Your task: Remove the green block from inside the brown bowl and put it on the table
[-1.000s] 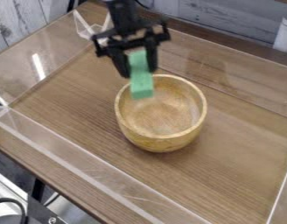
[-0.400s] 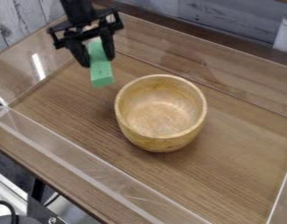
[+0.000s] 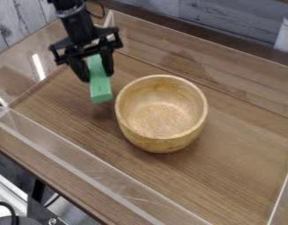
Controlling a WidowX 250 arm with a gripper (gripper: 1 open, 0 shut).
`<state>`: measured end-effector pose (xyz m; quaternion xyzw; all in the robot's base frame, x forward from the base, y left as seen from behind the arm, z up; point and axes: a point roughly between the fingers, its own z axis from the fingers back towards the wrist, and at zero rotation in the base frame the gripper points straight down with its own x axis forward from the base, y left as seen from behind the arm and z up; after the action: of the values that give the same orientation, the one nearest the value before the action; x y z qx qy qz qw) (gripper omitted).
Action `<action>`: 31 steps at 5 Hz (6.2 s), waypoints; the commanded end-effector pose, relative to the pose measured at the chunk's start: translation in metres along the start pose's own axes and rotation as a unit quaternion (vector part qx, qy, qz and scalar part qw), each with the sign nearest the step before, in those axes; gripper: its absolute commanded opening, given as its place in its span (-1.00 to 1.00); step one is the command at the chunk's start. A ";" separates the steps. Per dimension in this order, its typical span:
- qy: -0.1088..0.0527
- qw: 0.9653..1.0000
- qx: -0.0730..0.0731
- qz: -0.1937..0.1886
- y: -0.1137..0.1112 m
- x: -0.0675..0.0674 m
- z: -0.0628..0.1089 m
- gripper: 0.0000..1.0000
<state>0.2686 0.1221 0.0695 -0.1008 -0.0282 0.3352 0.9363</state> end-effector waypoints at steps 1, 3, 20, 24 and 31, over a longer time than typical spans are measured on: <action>-0.027 1.000 0.001 -0.008 -0.003 0.008 0.002 -1.00; -0.032 0.999 0.006 -0.011 -0.002 0.012 -0.004 -1.00; -0.069 0.993 0.077 -0.050 0.040 0.052 -0.018 -1.00; -0.067 0.993 0.091 -0.029 0.057 0.063 -0.030 -1.00; -0.042 0.986 0.130 -0.099 0.071 0.010 -0.033 -1.00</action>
<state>0.2360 0.1760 0.0189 0.0353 -0.0297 0.2491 0.9674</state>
